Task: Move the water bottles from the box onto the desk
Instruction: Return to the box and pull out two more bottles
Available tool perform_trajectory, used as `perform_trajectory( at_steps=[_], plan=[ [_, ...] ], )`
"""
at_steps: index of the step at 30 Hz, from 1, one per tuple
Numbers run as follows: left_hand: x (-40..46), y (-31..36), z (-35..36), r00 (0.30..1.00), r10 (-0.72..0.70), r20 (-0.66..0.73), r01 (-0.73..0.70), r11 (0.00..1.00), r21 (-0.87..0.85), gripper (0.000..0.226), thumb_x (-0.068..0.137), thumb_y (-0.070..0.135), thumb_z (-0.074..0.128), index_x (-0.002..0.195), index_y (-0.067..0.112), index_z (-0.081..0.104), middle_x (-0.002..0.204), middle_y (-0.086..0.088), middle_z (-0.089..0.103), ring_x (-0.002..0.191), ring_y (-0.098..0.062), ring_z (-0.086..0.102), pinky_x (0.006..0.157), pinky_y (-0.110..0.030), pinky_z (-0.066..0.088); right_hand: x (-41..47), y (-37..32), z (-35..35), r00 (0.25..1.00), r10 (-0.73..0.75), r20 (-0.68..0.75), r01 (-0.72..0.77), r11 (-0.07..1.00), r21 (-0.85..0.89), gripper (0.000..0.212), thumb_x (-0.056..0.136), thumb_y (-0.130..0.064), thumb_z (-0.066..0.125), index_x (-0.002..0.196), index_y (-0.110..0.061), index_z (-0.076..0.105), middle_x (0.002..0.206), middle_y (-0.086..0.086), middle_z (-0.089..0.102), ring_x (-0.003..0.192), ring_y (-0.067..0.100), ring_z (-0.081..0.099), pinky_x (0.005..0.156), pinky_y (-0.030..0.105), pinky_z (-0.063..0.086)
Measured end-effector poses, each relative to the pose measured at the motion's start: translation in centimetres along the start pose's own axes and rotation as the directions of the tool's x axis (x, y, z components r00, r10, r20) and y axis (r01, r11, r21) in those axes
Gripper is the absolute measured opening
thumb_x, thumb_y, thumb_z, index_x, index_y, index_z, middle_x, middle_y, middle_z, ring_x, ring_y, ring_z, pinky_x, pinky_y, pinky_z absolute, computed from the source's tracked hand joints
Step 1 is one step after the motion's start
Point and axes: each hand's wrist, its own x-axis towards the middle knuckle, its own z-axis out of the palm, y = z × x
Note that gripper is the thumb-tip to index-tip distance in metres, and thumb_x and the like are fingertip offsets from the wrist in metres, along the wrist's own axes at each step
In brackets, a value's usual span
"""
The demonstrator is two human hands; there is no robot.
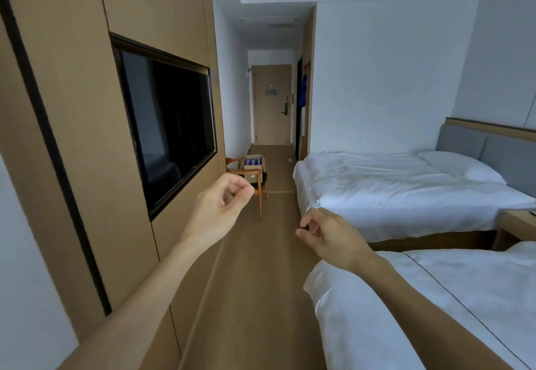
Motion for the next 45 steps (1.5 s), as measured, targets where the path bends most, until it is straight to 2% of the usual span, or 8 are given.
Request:
perform_trajectory(
  at_steps=[5, 11, 17, 21, 26, 31, 39, 45],
  plan=[
    [7.8, -5.7, 3.1, 0.999, 0.038, 0.013, -0.038, 0.999, -0.012, 0.006, 0.091, 0.037, 0.059, 0.093, 0.033, 0.062, 0.088, 0.012, 0.063, 0.08, -0.008, 0.058, 0.067, -0.017, 0.045, 8.2, 4.1, 2.8, 0.999, 0.033, -0.014, -0.033, 0.999, -0.003, 0.015, 0.094, -0.049, 0.053, 0.098, -0.035, 0.05, 0.096, -0.016, 0.053, 0.078, -0.003, 0.051, 0.064, 0.012, 0.034],
    [18.4, -12.9, 8.5, 0.993, 0.108, 0.052, -0.11, 0.993, 0.038, 0.006, 0.091, 0.031, 0.062, 0.097, 0.032, 0.065, 0.099, 0.018, 0.06, 0.093, -0.004, 0.056, 0.077, -0.015, 0.044, 19.4, 10.9, 6.6, 1.0, -0.001, -0.018, 0.001, 1.0, -0.001, 0.028, 0.093, -0.052, 0.053, 0.111, -0.03, 0.057, 0.108, -0.015, 0.056, 0.098, 0.003, 0.049, 0.082, 0.023, 0.043],
    [30.4, -17.9, 13.6, 0.994, 0.098, 0.054, -0.101, 0.993, 0.065, 0.029, 0.092, 0.034, 0.061, 0.121, 0.035, 0.058, 0.116, 0.024, 0.053, 0.102, 0.002, 0.053, 0.076, 0.0, 0.037, 32.2, 17.4, 8.6, 0.999, -0.048, 0.003, 0.047, 0.998, 0.052, 0.033, 0.093, -0.051, 0.054, 0.119, -0.03, 0.056, 0.113, -0.018, 0.05, 0.098, -0.001, 0.048, 0.083, 0.025, 0.045],
    [36.7, -21.2, 16.4, 0.995, 0.075, 0.073, -0.082, 0.992, 0.098, 0.028, 0.092, 0.038, 0.059, 0.119, 0.041, 0.053, 0.114, 0.026, 0.053, 0.1, 0.005, 0.052, 0.075, -0.005, 0.041, 39.6, 21.0, 10.0, 0.997, -0.078, 0.015, 0.077, 0.996, 0.045, 0.033, 0.093, -0.049, 0.055, 0.12, -0.029, 0.054, 0.115, -0.016, 0.052, 0.097, -0.002, 0.045, 0.077, 0.019, 0.037],
    [43.9, -26.2, 19.5, 0.996, 0.049, 0.079, -0.058, 0.992, 0.116, 0.026, 0.092, 0.039, 0.058, 0.113, 0.05, 0.049, 0.113, 0.029, 0.05, 0.099, 0.007, 0.052, 0.074, -0.011, 0.041, 47.4, 25.0, 12.9, 0.995, -0.091, 0.046, 0.089, 0.995, 0.039, 0.036, 0.093, -0.048, 0.056, 0.124, -0.029, 0.053, 0.122, -0.013, 0.055, 0.103, 0.001, 0.049, 0.082, 0.018, 0.037],
    [51.7, -32.4, 22.5, 0.996, 0.053, 0.066, -0.059, 0.994, 0.089, 0.026, 0.092, 0.038, 0.058, 0.118, 0.041, 0.053, 0.114, 0.025, 0.053, 0.097, 0.001, 0.056, 0.073, -0.014, 0.045, 56.3, 29.0, 16.6, 0.994, -0.09, 0.065, 0.089, 0.996, 0.021, 0.036, 0.093, -0.048, 0.055, 0.124, -0.031, 0.051, 0.124, -0.015, 0.053, 0.107, 0.002, 0.051, 0.082, 0.018, 0.037],
    [67.3, -42.0, 26.8, 0.995, 0.072, 0.07, -0.073, 0.997, 0.025, 0.029, 0.092, 0.03, 0.06, 0.121, 0.025, 0.057, 0.113, 0.013, 0.057, 0.092, 0.003, 0.056, 0.07, -0.006, 0.042, 72.8, 34.8, 21.8, 0.996, -0.07, 0.058, 0.07, 0.998, -0.005, 0.035, 0.093, -0.047, 0.055, 0.124, -0.031, 0.053, 0.123, -0.015, 0.054, 0.105, -0.002, 0.048, 0.084, 0.018, 0.038],
    [77.8, -48.1, 30.1, 0.995, 0.058, 0.078, -0.058, 0.998, -0.004, 0.026, 0.095, 0.025, 0.058, 0.12, 0.019, 0.057, 0.109, 0.019, 0.057, 0.097, 0.02, 0.052, 0.073, 0.0, 0.039, 83.0, 40.0, 25.0, 0.998, -0.031, 0.047, 0.032, 0.999, -0.031, 0.036, 0.093, -0.05, 0.053, 0.123, -0.031, 0.051, 0.122, -0.016, 0.052, 0.099, -0.001, 0.048, 0.081, 0.022, 0.045]
  ],
)
